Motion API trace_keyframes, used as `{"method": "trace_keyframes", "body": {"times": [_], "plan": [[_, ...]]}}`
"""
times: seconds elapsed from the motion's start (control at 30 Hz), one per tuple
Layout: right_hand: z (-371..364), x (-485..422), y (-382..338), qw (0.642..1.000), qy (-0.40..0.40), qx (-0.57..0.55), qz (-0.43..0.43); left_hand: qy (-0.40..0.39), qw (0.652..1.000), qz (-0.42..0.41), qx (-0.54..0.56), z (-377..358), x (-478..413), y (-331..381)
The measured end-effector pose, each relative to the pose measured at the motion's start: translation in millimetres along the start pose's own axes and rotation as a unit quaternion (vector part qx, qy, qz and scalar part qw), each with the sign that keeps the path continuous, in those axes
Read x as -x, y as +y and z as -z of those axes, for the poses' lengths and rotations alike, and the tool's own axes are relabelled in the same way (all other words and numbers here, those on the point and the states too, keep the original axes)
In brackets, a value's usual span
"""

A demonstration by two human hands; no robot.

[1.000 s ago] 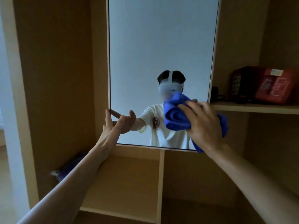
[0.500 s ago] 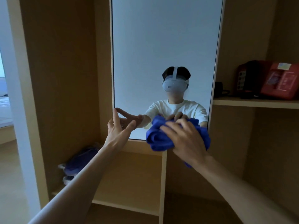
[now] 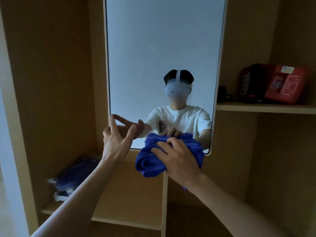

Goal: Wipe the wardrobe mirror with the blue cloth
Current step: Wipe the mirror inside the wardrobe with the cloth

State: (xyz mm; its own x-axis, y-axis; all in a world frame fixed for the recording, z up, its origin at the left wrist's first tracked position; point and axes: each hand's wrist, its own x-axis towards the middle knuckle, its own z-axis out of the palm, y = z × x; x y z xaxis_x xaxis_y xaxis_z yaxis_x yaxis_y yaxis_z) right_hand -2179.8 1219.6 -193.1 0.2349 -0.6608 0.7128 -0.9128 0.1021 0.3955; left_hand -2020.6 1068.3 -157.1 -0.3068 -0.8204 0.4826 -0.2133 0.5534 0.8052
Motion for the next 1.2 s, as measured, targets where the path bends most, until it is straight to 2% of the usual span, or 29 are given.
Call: {"method": "trace_keyframes", "body": {"times": [0.17,0.23,0.33,0.43,0.63,0.8,0.93,1.07,1.2], "plan": [[3,30,9,1.0,-0.025,-0.011,0.0,0.008,0.998,0.025,-0.064,-15,10,3],[10,39,22,1.0,-0.007,0.007,-0.008,0.048,0.992,-0.029,-0.113,-25,21,6],[29,45,53,0.998,0.035,0.038,-0.047,0.078,0.97,-0.172,-0.157,-43,35,15],[45,42,74,0.995,0.052,0.063,-0.051,0.059,0.957,-0.244,-0.149,-63,49,26],[54,35,86,0.993,0.059,0.105,-0.018,0.012,0.953,-0.293,-0.08,-78,65,39],[68,10,100,0.989,0.082,0.121,-0.017,-0.033,0.943,-0.328,-0.038,-75,48,76],[91,-20,120,0.987,0.099,0.12,-0.027,-0.032,0.928,-0.369,-0.035,-67,34,112],[116,-53,140,0.989,0.088,0.115,-0.01,-0.053,0.896,-0.434,-0.076,-53,6,150],[145,-83,161,0.992,0.076,0.097,0.0,-0.076,0.9,-0.41,-0.13,-46,-14,191]]}}
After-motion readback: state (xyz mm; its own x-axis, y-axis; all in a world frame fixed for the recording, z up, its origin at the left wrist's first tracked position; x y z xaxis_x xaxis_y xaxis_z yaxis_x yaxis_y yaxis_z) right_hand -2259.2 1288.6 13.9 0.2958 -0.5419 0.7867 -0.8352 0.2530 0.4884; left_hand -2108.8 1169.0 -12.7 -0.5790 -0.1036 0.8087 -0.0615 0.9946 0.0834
